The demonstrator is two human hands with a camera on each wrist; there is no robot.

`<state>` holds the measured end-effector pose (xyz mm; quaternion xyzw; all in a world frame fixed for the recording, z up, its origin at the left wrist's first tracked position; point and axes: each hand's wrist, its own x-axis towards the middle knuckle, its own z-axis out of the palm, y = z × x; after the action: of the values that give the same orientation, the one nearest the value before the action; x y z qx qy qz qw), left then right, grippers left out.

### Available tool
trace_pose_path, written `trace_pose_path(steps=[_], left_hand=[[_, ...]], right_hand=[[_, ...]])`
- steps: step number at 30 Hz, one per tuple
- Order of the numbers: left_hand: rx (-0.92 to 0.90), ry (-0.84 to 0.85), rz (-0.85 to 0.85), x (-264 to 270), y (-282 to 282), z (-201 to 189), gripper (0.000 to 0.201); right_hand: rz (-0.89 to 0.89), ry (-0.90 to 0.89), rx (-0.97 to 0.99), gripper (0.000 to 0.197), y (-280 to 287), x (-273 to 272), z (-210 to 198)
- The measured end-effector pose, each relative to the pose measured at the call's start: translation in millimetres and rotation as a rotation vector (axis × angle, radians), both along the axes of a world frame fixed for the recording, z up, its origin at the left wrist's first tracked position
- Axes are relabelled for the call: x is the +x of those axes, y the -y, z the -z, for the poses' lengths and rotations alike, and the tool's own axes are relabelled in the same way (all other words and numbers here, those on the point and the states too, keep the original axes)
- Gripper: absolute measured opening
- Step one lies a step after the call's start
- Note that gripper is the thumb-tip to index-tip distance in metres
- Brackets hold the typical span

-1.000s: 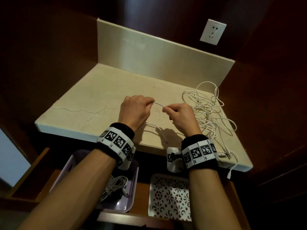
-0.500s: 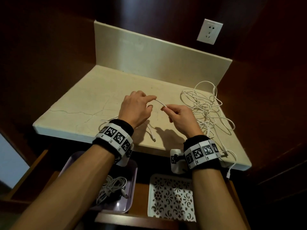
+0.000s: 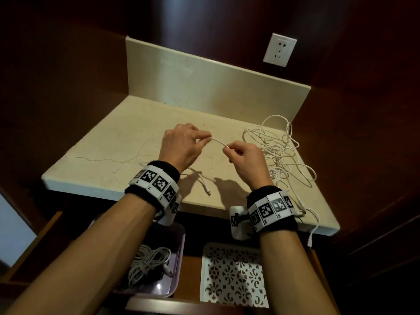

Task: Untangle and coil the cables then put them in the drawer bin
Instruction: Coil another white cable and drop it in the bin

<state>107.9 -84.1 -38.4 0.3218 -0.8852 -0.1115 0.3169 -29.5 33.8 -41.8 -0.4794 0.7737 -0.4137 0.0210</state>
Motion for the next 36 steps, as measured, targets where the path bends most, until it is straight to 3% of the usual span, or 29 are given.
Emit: trace_pose_path(steps=[5, 14, 26, 36], left_hand=[[-0.017, -0.026, -0.118, 1, 8, -4, 0.027], [-0.069, 0.140, 0.159, -18, -12, 2, 0.030], [-0.027, 0.076, -0.119, -2, 0, 2, 0.027], [-0.010, 0.138, 0.028, -4, -3, 3, 0.034]], right_hand=[[0.069, 0.023, -0.012, 0.023, -7, -11, 2], [0.043, -0.048, -0.030, 0.019, 1, -8, 0], [0.012, -0.063, 0.079, 0.021, 5, 1, 0], [-0.013, -0.110, -0.008, 0.021, 15, 11, -5]])
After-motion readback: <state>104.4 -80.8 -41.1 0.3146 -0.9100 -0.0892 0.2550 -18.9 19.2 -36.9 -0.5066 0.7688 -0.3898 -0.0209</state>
